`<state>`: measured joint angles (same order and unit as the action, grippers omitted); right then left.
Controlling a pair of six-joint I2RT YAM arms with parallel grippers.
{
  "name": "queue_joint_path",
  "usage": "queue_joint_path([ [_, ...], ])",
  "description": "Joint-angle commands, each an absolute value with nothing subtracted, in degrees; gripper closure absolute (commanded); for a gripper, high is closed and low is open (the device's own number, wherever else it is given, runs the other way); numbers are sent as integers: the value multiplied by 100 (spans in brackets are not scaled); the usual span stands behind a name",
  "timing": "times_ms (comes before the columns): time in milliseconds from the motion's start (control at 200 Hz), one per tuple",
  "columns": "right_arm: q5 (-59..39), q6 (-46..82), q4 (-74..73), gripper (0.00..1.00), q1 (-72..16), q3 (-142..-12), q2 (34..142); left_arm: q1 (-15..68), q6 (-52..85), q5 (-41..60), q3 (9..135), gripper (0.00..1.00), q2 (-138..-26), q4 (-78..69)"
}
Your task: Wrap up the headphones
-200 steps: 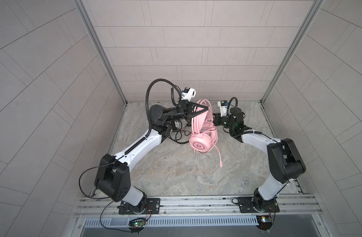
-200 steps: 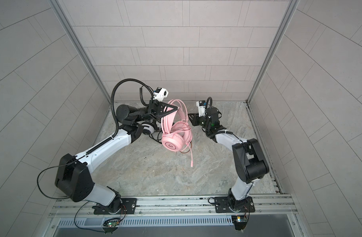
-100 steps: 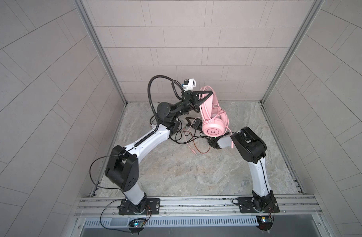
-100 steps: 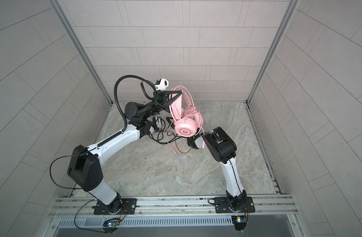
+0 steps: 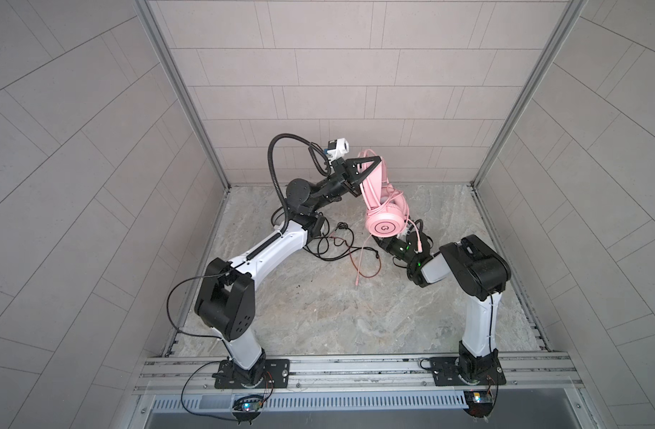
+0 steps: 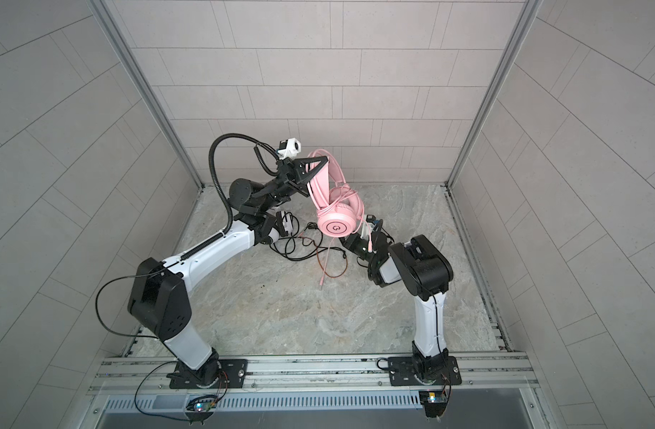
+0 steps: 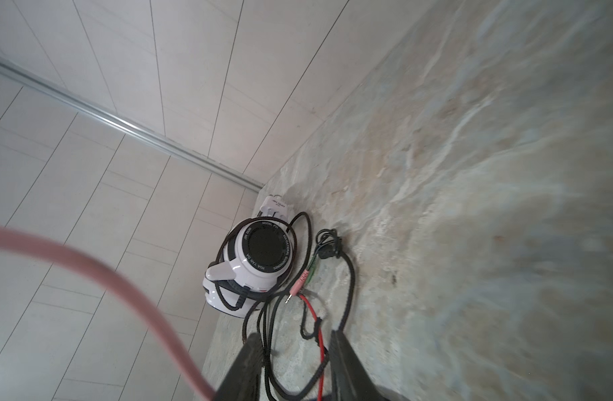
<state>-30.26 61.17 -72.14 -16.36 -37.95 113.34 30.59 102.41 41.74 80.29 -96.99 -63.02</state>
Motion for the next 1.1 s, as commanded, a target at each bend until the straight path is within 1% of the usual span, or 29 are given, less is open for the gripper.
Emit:
queue_joint_path([
  [0,-3356,5738,-7079,60,-1524,-3375,11049,3042,10202,3964,8358,100,-9501,-6884],
  [140,-3366,5346,-7287,49,-1494,-2932,11041,3041,10092,3920,8414,100,-9501,-6721],
  [275,-3431,5147,-7191,43,-1483,-2783,11057,3043,10020,3900,8454,100,-9474,-6623],
  [435,-3501,4960,-7337,43,-1636,-2592,10846,3042,9897,3921,8543,100,-9466,-6443],
  [570,-3356,4860,-7051,42,-1865,-2786,10767,3041,9880,3885,8526,100,-9492,-6435],
  [826,-2844,4972,-6680,43,-2299,-3514,11218,3047,10052,3773,8503,100,-9517,-6641],
  [921,-2584,5275,-6917,48,-2527,-3860,11493,3050,10008,3707,8449,100,-9486,-6648],
  [936,-2528,5325,-6928,50,-2583,-3898,11532,3049,10002,3690,8428,100,-9484,-6659],
  [976,-2345,5385,-6924,60,-2733,-4003,11640,3042,9968,3640,8396,100,-9475,-6688],
  [996,-2249,5403,-6905,63,-2811,-4055,11681,3041,9950,3618,8389,100,-9475,-6688],
  [1061,-1916,5458,-6854,66,-3036,-4152,11805,3041,9940,3513,8359,100,-9492,-6729],
  [1096,-1753,5542,-6916,70,-3128,-4157,11862,3043,9930,3475,8350,100,-9499,-6767],
])
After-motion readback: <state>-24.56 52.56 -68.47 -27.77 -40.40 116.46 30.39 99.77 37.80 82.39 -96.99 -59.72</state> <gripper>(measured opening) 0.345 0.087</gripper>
